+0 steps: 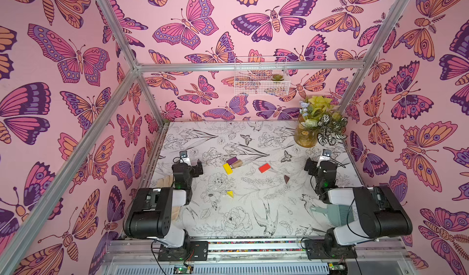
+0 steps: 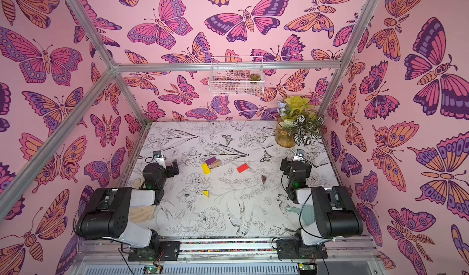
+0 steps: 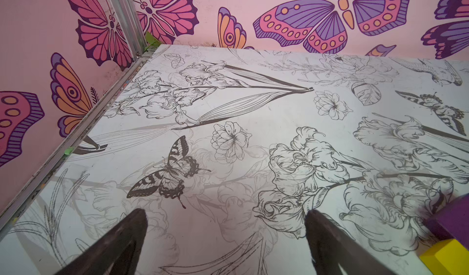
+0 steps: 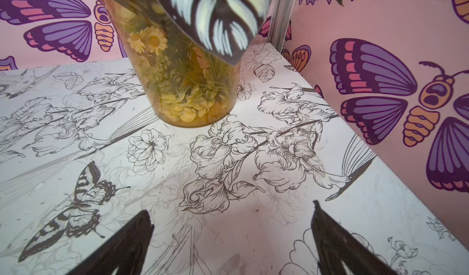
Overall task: Assemble a piece of candy with building blocks
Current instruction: Pick up the building block from the center of the board.
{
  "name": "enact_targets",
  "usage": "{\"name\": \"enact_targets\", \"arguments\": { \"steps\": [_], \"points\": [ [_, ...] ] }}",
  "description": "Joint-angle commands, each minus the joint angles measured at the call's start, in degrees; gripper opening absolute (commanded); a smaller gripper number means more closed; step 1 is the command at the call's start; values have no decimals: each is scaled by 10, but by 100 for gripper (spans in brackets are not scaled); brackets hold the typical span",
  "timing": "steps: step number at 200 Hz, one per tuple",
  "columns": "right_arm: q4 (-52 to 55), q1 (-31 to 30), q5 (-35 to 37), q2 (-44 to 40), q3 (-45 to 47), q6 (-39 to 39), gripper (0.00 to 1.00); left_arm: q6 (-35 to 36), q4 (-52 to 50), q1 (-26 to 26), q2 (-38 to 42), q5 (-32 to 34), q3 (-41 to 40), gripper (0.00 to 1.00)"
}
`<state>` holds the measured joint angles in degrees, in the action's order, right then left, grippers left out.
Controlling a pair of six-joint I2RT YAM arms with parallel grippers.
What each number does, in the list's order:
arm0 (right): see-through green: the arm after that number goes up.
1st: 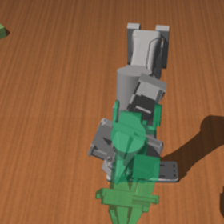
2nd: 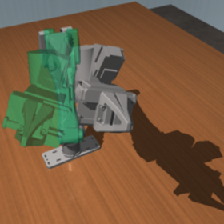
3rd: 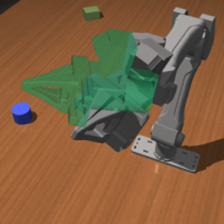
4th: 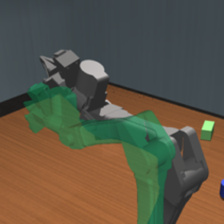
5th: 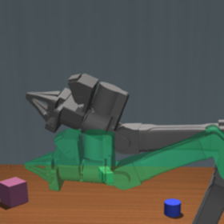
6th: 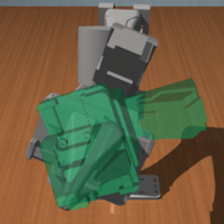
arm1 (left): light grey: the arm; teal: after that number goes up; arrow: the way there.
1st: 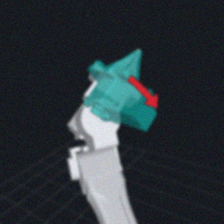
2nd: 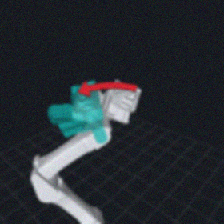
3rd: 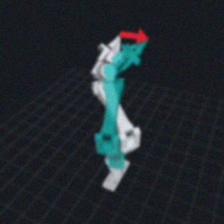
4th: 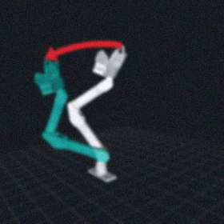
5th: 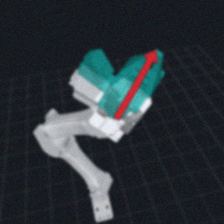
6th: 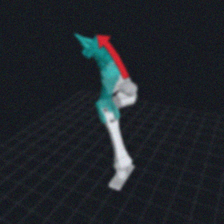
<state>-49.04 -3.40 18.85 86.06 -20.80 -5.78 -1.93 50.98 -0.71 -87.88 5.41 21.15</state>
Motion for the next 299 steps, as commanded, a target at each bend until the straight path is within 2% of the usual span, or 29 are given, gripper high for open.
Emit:
{"name": "enact_targets", "arguments": {
  "steps": [1,167,177,186,202,215,230,244,262,274,289,299],
  "points": [
    [2,4,9,1,-8,-1,99,4,8,3,-4,3,-2,100],
    [3,3,9,0,-8,-3,99,3,9,1,-2,2,-3,100],
    [-13,3,9,-2,-3,-2,99,3,11,2,8,8,-6,100],
    [-19,4,-2,-14,-1,7,99,-2,-26,2,43,20,-4,100],
    [87,-5,26,-93,-28,8,99,-20,-135,2,134,60,13,100],
    [191,1,47,-184,-60,-35,99,-46,-212,-1,234,78,30,100],
    [285,18,-22,-281,-111,-83,99,-89,-249,-8,317,85,40,100],
    [316,25,-113,-321,-156,-99,99,-127,-248,-15,360,70,39,100],
    [362,24,-229,-307,-228,-109,99,-144,-295,-15,368,14,66,100],
    [439,18,-303,-266,-292,-99,99,-145,-337,-13,351,-29,90,100],
    [550,-19,-317,-203,-362,-65,99,-144,-365,-3,327,-63,107,100],
    [599,-65,-294,-165,-391,-23,99,-144,-373,10,315,-71,111,99]
  ]
}}
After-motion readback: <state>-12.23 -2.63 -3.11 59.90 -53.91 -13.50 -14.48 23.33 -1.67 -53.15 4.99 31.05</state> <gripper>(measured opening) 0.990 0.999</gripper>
